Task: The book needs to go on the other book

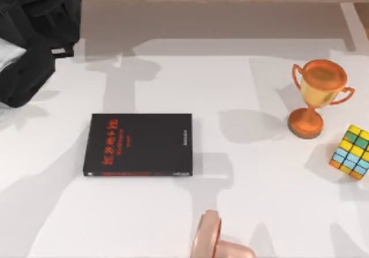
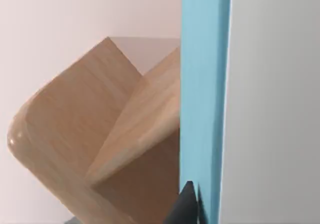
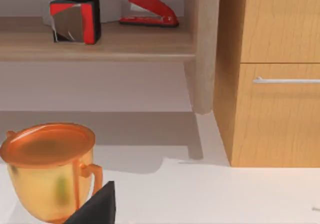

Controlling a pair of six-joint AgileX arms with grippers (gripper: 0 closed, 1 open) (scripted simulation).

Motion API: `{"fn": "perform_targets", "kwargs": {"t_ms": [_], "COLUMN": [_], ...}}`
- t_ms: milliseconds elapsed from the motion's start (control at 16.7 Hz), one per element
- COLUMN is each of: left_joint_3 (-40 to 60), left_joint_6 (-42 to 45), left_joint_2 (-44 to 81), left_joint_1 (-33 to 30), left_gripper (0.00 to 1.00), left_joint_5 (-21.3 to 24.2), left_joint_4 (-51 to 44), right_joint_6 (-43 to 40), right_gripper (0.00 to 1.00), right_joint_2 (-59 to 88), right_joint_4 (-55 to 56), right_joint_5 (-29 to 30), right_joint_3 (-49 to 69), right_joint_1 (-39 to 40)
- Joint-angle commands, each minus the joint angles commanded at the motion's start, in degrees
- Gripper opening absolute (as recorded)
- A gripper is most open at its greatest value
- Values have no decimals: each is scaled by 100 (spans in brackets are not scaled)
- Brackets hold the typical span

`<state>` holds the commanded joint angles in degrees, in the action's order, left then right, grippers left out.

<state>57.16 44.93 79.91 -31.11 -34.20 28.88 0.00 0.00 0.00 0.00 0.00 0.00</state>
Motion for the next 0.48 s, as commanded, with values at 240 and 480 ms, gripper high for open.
{"fn": "perform_targets", "kwargs": {"t_ms": [240,480], "left_joint_3": [-1474,-2520], "left_joint_6": [1023,1709], "left_joint_2": [435,1011], "left_joint_1": [-1061,-1633], "left_gripper": [0,0], "left_joint_5": [-379,-422], "left_joint_4": [-322,-594], "right_joint_6": [0,0], "right_gripper": [100,100], "right_joint_2": [0,0], "right_joint_4": [0,0], "right_joint_5": [0,0], "right_joint_3": [0,0], "right_joint_1": [0,0]}}
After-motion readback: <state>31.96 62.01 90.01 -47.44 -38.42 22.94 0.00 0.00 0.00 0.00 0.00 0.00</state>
